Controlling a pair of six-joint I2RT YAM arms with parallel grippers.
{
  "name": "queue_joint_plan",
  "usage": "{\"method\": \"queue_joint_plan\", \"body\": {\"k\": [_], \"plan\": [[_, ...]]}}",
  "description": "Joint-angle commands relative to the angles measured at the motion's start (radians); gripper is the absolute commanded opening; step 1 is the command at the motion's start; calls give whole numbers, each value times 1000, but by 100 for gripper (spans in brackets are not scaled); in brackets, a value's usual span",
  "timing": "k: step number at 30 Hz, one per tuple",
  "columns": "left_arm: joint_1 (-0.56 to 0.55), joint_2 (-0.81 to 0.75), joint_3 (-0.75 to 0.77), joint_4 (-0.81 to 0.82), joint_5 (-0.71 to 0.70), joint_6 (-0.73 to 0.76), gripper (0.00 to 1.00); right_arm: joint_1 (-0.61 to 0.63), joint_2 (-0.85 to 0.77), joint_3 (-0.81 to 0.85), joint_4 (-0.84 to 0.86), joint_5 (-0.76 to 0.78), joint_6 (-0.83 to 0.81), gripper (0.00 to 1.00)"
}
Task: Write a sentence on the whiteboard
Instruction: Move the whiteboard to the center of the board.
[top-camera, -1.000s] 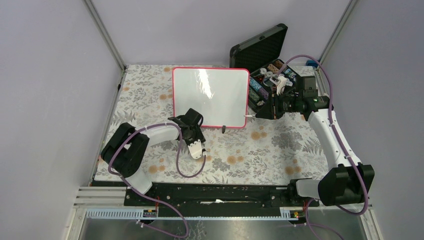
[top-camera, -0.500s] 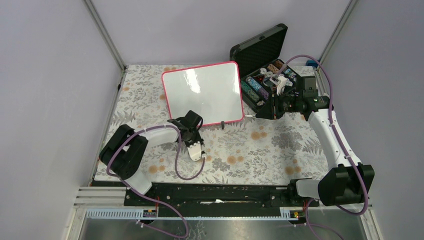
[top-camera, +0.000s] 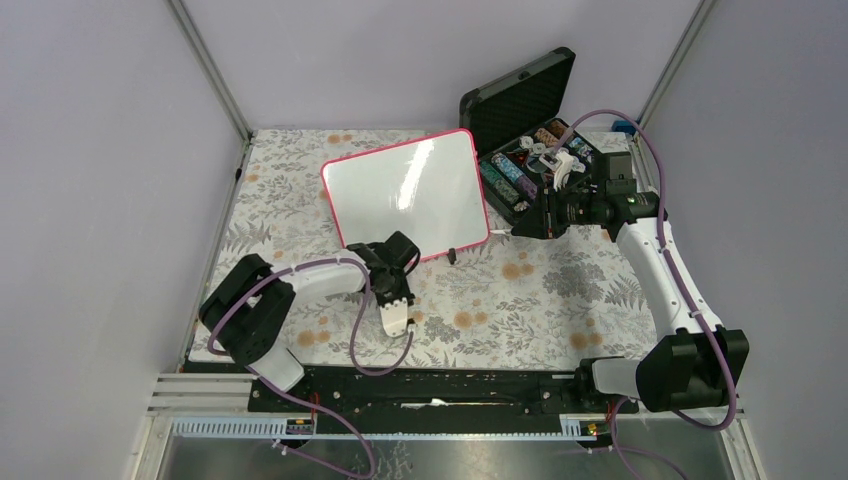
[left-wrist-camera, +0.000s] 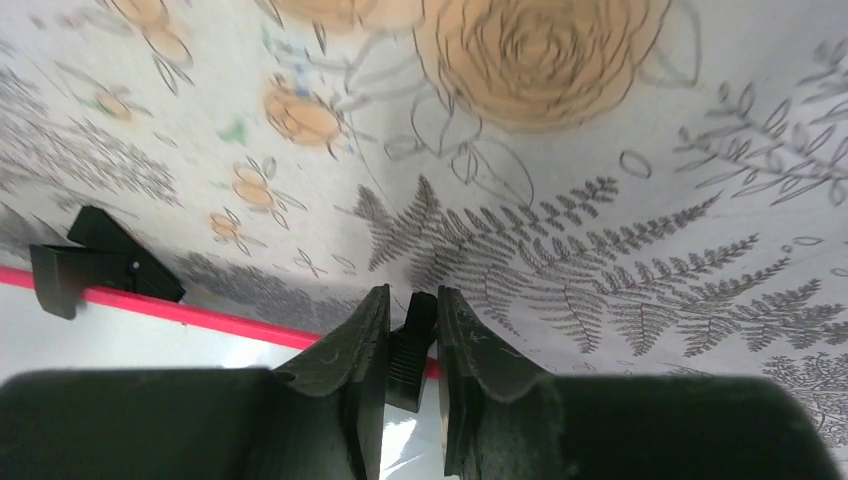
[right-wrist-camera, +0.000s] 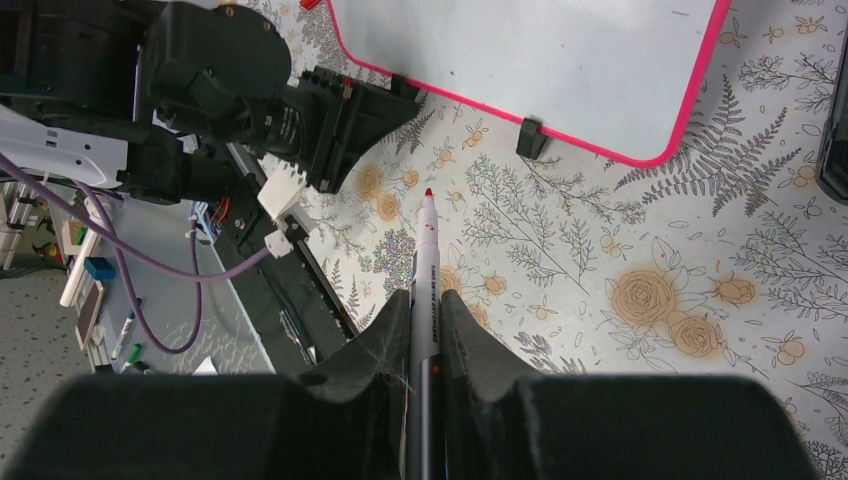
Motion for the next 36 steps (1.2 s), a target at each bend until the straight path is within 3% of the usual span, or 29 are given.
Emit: {"method": "queue_joint_plan", "body": {"k": [1, 8, 24, 27, 32, 36], "plan": [[-68, -22, 67, -96, 39, 57, 0, -7, -33, 6, -14, -38, -19, 0], [-156, -2, 127, -195, 36, -49, 0, -7, -45, 9, -37, -40, -41, 0], [-299, -49, 48, -215, 17, -147, 0, -7, -45, 12, -47, -45, -54, 0], [-307, -54, 46, -215, 22, -159, 11, -7, -45, 10, -47, -44, -55, 0], [-331, -71, 51, -216, 21, -207, 43, -7, -49, 9, -47, -43, -61, 0], [-343, -93, 94, -257, 37, -287, 59, -7, -63, 14, -49, -65, -75, 0]]}}
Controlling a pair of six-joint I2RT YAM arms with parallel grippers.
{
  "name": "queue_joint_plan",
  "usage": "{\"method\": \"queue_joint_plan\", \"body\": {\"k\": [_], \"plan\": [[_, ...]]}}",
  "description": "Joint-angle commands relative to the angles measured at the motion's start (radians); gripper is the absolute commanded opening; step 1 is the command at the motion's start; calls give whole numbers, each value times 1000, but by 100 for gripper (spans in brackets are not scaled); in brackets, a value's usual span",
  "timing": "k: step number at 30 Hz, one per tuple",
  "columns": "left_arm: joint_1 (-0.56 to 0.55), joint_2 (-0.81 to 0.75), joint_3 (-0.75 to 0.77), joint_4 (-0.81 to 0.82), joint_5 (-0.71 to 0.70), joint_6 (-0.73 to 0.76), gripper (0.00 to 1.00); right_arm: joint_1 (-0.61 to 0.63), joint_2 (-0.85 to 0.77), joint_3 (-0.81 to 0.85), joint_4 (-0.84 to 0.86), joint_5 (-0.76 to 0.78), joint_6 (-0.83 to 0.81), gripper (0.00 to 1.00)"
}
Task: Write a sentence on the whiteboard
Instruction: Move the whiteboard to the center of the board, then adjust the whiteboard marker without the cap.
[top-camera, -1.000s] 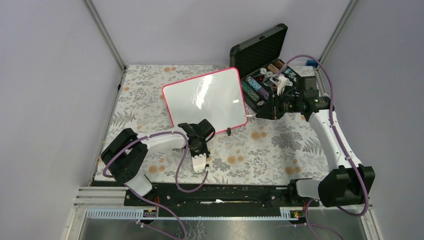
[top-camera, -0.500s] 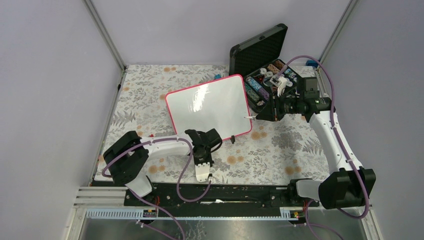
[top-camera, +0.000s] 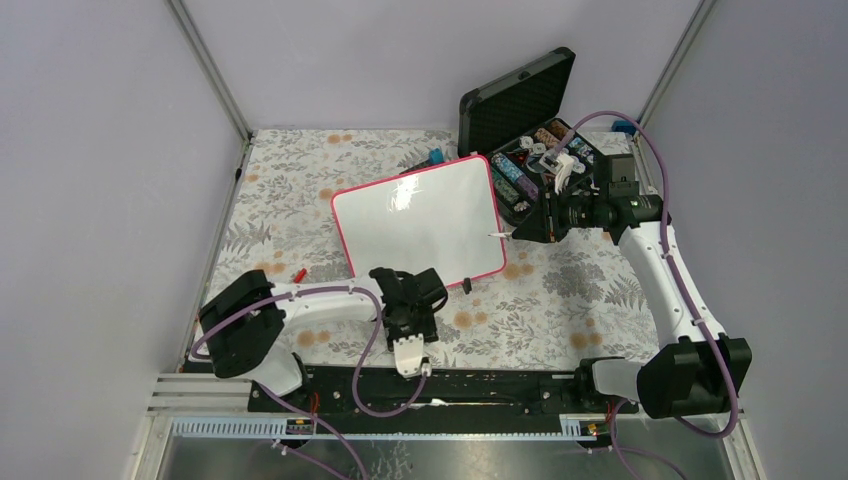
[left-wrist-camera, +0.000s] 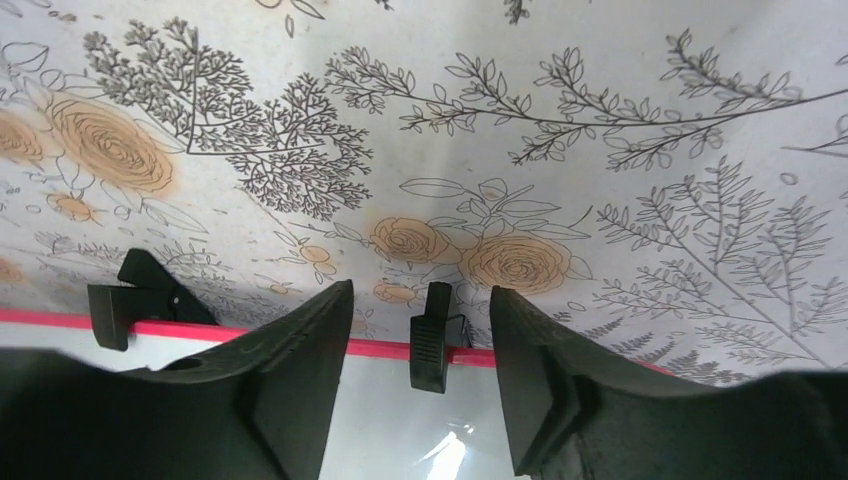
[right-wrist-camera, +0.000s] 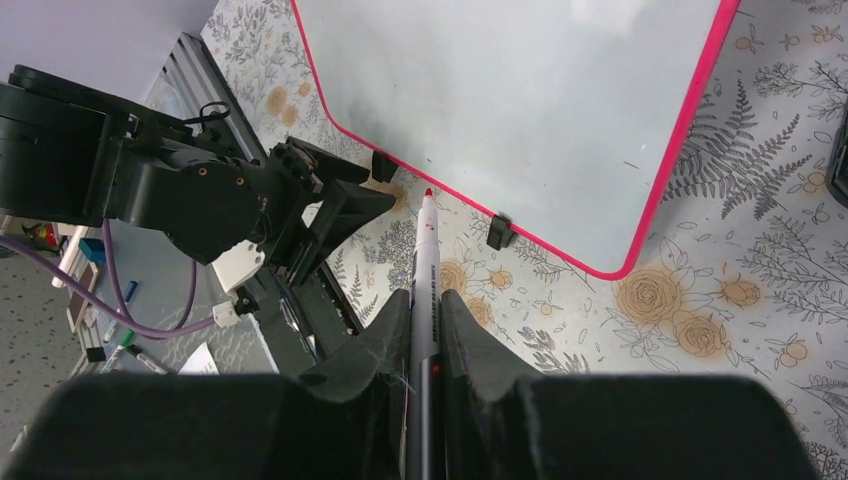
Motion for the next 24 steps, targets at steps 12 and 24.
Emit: {"method": "queue_joint_plan", "body": {"k": [12, 24], "plan": [[5, -138, 389, -234, 331, -760, 81, 83, -3, 92, 38, -49, -18, 0], [659, -361, 503, 47, 673, -1631, 95, 237, 128, 241, 144, -24, 76, 0]]}}
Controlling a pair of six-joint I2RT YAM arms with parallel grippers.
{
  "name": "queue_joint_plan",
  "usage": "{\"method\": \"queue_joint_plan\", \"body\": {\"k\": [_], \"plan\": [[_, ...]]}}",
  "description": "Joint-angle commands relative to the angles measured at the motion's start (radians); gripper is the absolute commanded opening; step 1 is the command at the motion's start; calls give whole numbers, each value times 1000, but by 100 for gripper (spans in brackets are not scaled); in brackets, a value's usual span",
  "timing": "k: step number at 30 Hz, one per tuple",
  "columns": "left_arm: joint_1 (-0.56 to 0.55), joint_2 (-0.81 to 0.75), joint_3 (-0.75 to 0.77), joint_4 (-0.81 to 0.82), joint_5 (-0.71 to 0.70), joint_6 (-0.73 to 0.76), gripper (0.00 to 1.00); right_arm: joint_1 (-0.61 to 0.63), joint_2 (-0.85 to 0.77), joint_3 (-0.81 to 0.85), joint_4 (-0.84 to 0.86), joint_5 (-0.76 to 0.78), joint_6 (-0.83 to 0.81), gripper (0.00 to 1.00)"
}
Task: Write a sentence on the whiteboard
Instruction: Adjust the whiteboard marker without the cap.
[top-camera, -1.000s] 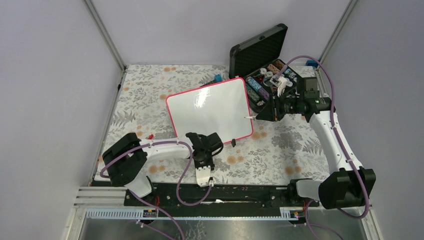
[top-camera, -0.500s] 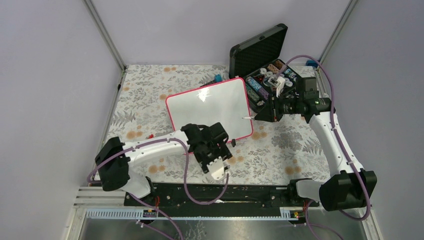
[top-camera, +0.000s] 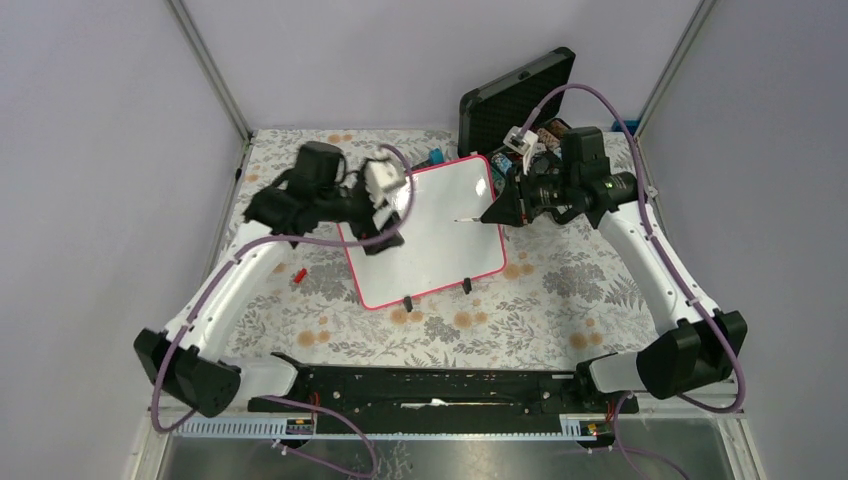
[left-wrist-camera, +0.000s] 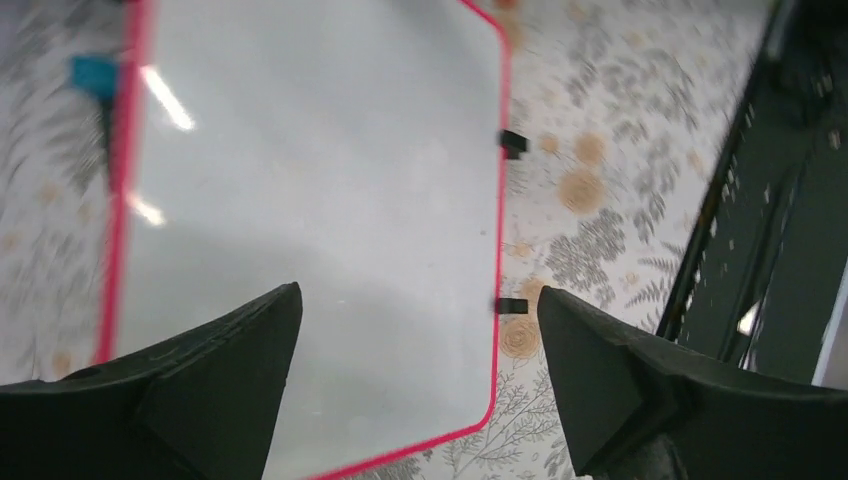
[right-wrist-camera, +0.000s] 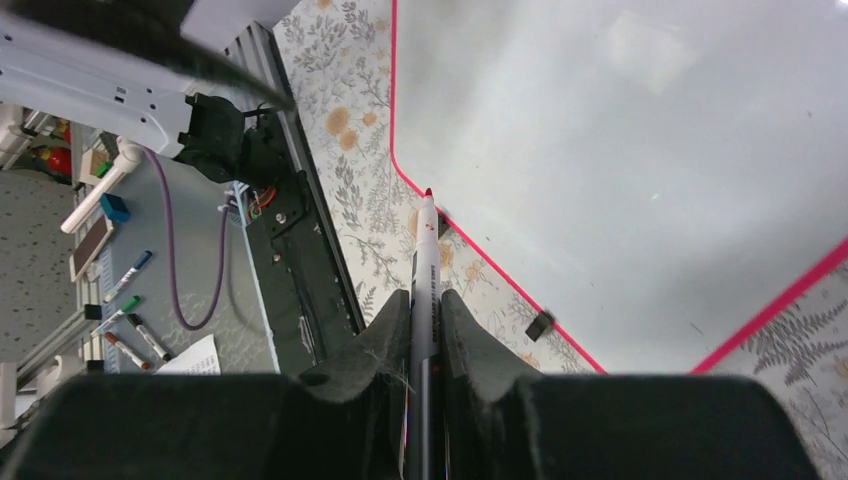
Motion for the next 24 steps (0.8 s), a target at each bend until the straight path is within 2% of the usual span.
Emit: {"method": "queue_joint_plan", "body": {"k": [1, 2, 4, 8, 11, 14, 19, 24], "plan": [[201, -140, 25, 168, 99, -329, 98, 68, 56, 95, 58, 14, 42, 0], [228, -159, 30, 188, 75, -357, 99, 85, 68, 113, 62, 23, 47, 0], [362, -175, 44, 196, 86, -410, 99, 115, 95, 150, 75, 40, 64, 0], [617, -177, 1, 205, 292, -499, 99, 188, 154, 243, 86, 98, 72, 0], [738, -186, -68, 242, 356, -496, 99, 240, 188, 289, 124, 174, 82, 0], [776, -147, -99, 241, 355, -498, 99, 298, 221, 322, 168, 267, 85, 0], [787, -81, -148, 262, 463, -498, 95, 396, 285, 364, 210, 387, 44, 0], [787, -44, -190, 286, 461, -479, 91, 487, 328, 376, 239, 518, -7, 0]]}}
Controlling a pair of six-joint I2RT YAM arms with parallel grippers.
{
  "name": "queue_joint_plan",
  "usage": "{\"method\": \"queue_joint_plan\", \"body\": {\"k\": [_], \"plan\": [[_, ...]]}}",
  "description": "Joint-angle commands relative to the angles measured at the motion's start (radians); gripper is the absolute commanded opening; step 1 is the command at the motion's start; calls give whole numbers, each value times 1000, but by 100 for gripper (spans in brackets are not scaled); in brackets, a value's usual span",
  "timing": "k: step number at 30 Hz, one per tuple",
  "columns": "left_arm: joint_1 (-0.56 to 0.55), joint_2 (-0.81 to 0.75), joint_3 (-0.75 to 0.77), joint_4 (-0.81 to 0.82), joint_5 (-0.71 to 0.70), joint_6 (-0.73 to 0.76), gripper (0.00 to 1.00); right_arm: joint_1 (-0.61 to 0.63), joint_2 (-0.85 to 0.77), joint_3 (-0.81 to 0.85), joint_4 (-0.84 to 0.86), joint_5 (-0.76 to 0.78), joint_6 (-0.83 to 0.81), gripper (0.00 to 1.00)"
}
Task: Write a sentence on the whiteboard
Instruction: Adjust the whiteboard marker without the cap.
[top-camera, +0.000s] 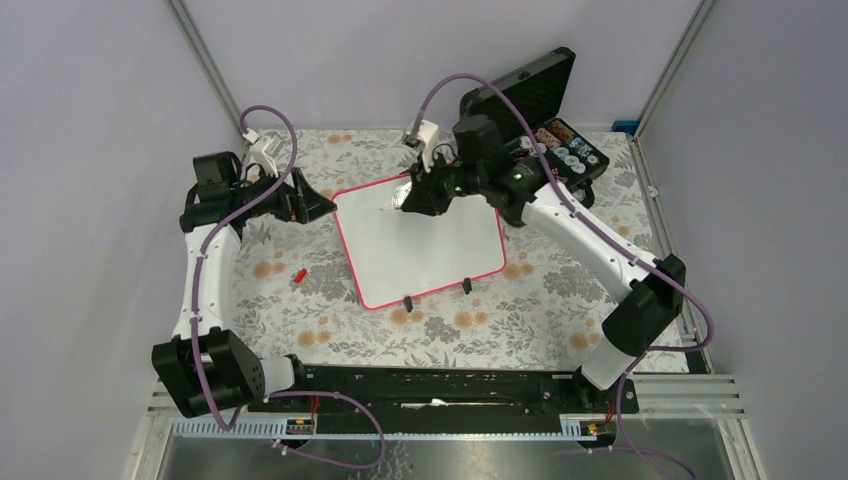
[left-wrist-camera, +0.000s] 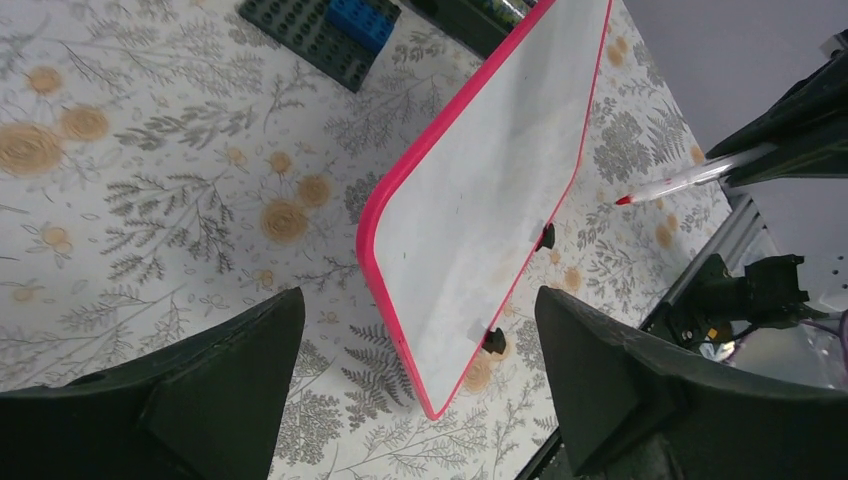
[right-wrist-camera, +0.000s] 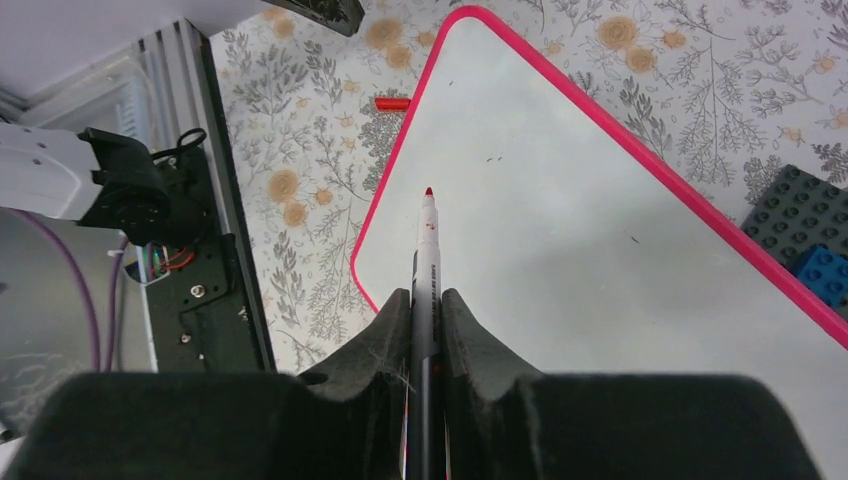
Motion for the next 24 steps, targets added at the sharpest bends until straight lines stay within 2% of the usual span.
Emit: {"method": "queue_joint_plan", "body": {"k": [1, 7, 12, 15, 20, 24], "plan": [[6, 13, -15, 69, 74, 20, 90, 78, 30, 48, 63, 164, -63, 0], [9, 57, -20, 35, 85, 69, 85, 154, 48, 65, 63, 291, -88, 0], [13, 76, -82, 144, 117, -9, 77, 234, 55, 80, 31, 450, -138, 0], [15, 80, -89, 153, 122, -14, 73, 240, 67, 109, 19, 507, -128, 0], [14, 99, -93, 185, 137, -43, 68, 241, 87, 150, 7, 545, -98, 0], [16, 115, -105, 220, 168, -64, 65, 241, 111, 203, -26, 499, -76, 0]]}}
